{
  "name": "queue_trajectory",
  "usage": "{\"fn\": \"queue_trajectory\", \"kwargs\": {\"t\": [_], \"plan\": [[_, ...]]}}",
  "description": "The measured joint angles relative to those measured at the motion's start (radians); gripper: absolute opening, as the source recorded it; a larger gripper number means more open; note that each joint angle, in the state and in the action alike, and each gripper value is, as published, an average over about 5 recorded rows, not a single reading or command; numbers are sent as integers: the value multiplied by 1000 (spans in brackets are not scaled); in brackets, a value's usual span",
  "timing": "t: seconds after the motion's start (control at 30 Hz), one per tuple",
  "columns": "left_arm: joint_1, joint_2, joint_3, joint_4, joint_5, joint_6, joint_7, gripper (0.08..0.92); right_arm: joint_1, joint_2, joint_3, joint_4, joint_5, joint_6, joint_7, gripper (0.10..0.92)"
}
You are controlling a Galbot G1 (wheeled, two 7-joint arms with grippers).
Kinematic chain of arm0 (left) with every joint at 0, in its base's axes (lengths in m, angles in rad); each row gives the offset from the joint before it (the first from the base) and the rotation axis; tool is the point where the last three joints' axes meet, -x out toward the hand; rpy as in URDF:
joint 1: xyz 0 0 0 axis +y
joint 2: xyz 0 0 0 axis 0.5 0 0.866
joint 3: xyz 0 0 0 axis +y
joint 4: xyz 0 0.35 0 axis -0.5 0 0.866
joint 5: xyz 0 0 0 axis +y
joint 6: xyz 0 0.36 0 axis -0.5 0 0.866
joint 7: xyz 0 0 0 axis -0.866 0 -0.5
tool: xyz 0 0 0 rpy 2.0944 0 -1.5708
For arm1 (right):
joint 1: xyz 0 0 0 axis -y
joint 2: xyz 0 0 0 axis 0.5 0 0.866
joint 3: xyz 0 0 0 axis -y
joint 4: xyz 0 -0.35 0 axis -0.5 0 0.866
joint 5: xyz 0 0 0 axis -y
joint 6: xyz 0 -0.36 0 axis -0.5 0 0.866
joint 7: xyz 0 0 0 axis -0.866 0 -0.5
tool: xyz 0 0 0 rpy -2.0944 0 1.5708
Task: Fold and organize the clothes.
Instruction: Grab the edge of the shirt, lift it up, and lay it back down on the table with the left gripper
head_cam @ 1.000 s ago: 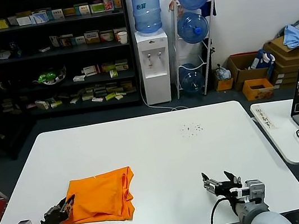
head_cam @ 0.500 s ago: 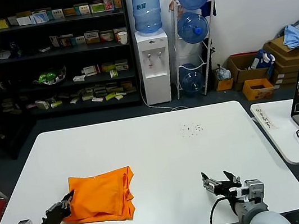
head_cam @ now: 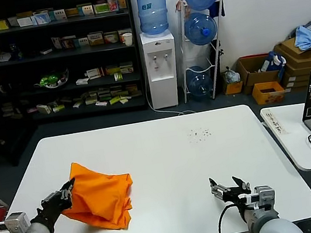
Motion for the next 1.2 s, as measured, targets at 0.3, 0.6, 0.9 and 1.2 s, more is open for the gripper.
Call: {"fn": "queue_trajectory", "kwargs": {"t": [0.3, 0.6, 0.9, 1.2], "plan": [[1, 49, -117, 58, 49, 23, 3, 100, 6, 3, -8, -4, -2, 2, -1, 823], [-3, 98, -214, 183, 117, -9, 22, 100, 8, 3, -9, -6, -2, 2, -1, 823], [15, 97, -207, 166, 60, -7, -22, 100, 8, 1, -6, -6, -3, 2, 0, 823], [-72, 26, 71, -3, -256, -1, -214, 100, 8, 0, 12, -14, 2, -8, 13, 823]]}}
